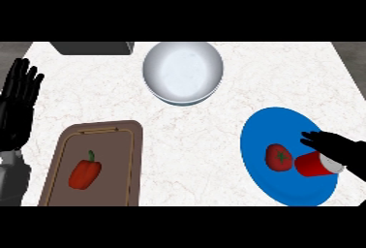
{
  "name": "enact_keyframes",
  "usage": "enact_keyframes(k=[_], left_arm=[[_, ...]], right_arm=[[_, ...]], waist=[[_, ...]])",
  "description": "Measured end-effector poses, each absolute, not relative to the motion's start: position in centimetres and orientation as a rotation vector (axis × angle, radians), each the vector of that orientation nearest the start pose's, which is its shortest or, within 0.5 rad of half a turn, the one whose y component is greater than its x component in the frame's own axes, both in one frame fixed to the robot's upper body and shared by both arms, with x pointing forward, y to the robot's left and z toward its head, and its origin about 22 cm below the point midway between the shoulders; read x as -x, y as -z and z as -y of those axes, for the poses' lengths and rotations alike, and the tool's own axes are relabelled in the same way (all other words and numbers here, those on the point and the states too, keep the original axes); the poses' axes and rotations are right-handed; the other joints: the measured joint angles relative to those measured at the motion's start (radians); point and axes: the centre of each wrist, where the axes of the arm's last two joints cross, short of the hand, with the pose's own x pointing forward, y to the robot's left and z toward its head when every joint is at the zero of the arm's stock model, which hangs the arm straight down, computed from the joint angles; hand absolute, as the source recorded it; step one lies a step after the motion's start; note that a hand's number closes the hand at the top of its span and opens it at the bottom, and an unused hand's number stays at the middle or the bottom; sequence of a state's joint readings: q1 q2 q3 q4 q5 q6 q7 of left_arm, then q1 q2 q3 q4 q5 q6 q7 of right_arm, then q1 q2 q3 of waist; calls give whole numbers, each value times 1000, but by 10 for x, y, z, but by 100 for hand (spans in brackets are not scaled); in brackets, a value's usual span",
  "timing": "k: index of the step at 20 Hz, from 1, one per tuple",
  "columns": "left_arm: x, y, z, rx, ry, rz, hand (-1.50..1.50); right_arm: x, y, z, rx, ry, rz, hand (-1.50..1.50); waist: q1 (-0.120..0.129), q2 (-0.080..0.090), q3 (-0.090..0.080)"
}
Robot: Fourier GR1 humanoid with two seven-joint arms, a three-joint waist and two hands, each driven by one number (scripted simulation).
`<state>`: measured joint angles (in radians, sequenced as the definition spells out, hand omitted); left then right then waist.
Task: Pick the can from the plate and place it in the bowl
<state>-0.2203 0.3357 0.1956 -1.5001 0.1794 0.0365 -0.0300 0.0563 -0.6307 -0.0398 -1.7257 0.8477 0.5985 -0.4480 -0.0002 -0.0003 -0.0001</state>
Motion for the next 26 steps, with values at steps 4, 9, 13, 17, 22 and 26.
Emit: enact_keyframes(k=[4, 9, 13, 17, 22, 26], left_arm=[[-296, -82, -330, -245, -29, 1786, 0], [-295, -87, -326, -248, -32, 1787, 0], [-294, -88, -330, -250, -32, 1789, 0], [-297, -86, -329, -248, -32, 1782, 0], [-300, -81, -330, -244, -34, 1786, 0], [-297, -89, -329, -245, -32, 1786, 0]], right_arm=[[-232, -78, 355, 438, -1601, 1231, -150], [-237, -68, 357, 477, -1592, 1211, -150], [-245, -60, 357, 502, -1587, 1203, -150], [-248, -59, 364, 511, -1596, 1269, 150], [-255, -57, 363, 527, -1594, 1349, 150], [-256, -53, 361, 542, -1594, 1390, 150]], waist=[[0, 0, 0], [0, -4, -6], [2, -8, -11], [1, -9, -12], [1, -8, -11], [1, -9, -12]])
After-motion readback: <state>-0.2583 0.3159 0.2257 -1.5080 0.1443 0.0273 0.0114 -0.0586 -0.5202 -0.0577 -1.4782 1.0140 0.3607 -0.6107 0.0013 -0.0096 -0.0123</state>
